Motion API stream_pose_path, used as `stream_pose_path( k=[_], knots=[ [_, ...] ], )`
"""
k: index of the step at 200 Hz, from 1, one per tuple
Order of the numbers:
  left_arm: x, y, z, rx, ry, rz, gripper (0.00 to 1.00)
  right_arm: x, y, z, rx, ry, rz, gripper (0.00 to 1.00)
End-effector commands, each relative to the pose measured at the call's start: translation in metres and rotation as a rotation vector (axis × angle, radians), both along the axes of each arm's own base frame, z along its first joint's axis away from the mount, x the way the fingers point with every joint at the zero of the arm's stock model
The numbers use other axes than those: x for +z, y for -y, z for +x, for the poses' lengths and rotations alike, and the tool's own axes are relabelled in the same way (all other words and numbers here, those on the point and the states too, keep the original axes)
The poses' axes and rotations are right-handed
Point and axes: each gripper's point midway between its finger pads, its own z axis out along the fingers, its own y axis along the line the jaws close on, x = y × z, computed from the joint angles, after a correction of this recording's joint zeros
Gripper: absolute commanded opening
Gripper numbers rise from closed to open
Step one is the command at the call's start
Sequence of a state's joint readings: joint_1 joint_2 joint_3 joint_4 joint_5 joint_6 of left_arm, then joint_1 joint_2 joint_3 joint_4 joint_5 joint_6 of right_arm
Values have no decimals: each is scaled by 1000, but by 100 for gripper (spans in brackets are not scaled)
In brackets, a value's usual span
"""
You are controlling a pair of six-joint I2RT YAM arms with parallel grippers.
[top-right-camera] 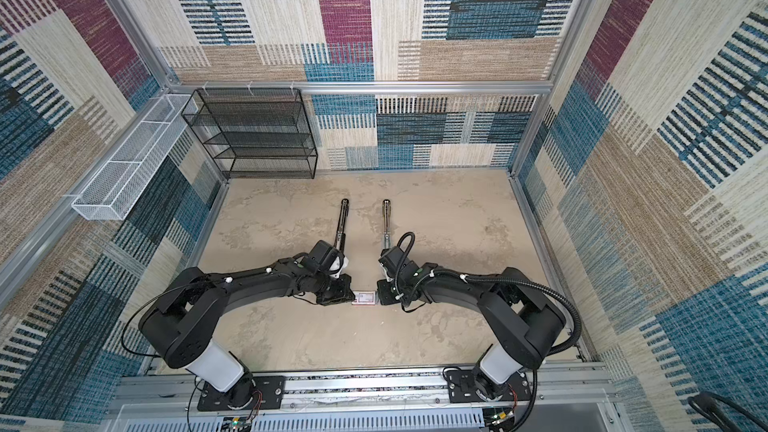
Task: Load the staples into the stapler
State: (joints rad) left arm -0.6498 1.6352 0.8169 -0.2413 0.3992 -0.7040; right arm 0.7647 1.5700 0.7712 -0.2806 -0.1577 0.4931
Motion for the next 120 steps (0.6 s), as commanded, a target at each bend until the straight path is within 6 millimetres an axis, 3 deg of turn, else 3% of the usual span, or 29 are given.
stream_pose_path(
  k=[1,55,120],
  knots=[
    [-1,-5,0,-1,3,27,0,5,-7,1,9,8,38,27],
    [-5,-11,1,7,-5,38,0,8,-8,-6,30,2,73,29],
    [-3,-11,0,0,-3,35,0,2,-10,-5,30,-7,69,18]
  ],
)
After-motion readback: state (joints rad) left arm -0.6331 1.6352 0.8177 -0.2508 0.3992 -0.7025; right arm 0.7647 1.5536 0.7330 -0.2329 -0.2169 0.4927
